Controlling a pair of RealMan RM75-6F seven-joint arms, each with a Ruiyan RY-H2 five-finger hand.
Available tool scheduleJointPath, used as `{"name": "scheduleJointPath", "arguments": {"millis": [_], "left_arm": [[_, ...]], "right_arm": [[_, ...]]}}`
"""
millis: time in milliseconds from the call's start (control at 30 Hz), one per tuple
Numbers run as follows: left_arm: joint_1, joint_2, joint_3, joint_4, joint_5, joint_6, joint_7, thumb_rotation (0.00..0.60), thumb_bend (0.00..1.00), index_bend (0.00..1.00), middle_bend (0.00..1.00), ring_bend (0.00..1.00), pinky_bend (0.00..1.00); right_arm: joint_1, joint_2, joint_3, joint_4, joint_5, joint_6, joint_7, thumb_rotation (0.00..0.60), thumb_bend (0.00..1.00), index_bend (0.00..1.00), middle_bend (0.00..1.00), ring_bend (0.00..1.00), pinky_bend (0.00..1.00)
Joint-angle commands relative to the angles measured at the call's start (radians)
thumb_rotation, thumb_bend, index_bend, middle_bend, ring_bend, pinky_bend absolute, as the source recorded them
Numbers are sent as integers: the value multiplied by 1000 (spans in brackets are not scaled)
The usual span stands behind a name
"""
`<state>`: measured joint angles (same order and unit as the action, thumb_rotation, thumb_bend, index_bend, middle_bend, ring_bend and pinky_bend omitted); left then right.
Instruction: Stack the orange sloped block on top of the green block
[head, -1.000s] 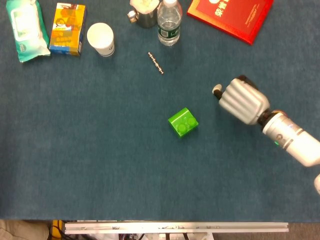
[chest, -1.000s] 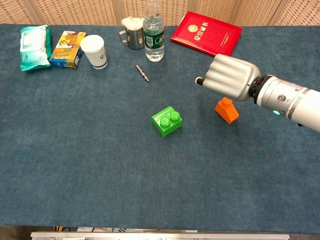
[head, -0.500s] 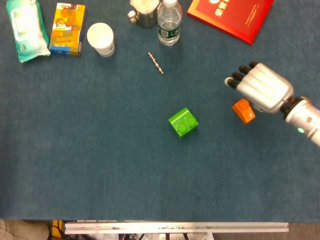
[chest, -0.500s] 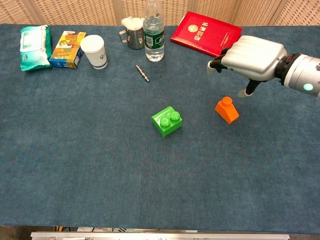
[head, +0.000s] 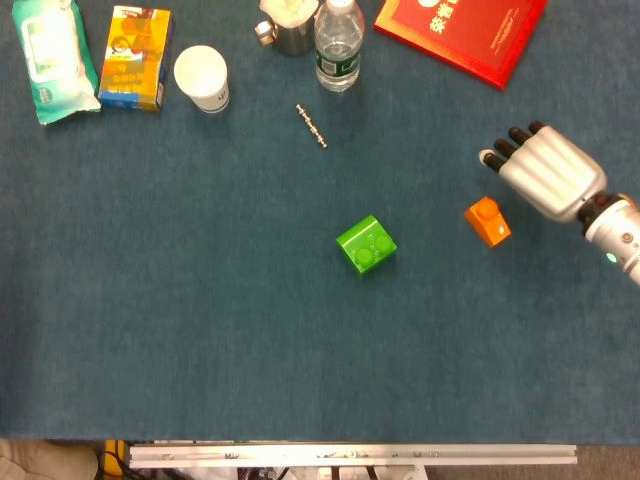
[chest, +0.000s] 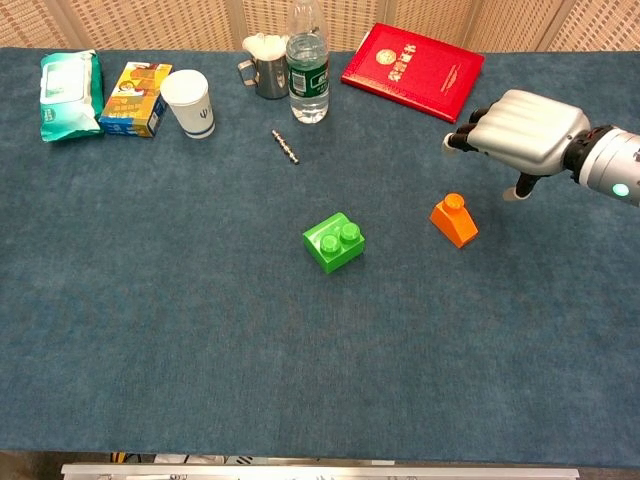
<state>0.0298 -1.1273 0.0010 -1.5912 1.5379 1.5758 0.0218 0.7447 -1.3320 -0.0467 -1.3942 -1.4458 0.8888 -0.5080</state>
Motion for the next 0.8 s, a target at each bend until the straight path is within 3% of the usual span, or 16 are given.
{"name": "scheduleJointPath", "arguments": {"millis": [33, 400, 800], "left_arm": [[2, 2, 0, -1, -1, 3, -2, 600, 206, 0, 0, 13, 0], [8, 4, 1, 7, -3, 8, -16, 600, 206, 0, 0, 13, 0], [14, 5, 2, 11, -3, 14, -24, 600, 206, 0, 0, 13, 0]], "right_arm": [[-6, -55, 16, 55, 2, 11, -4, 600, 0, 252, 348, 283, 414], [6, -171, 34, 155, -33, 16, 19, 600, 0, 249, 348, 277, 408], [25, -243, 25, 208, -125, 51, 142, 600, 0, 245, 348, 275, 403]]}}
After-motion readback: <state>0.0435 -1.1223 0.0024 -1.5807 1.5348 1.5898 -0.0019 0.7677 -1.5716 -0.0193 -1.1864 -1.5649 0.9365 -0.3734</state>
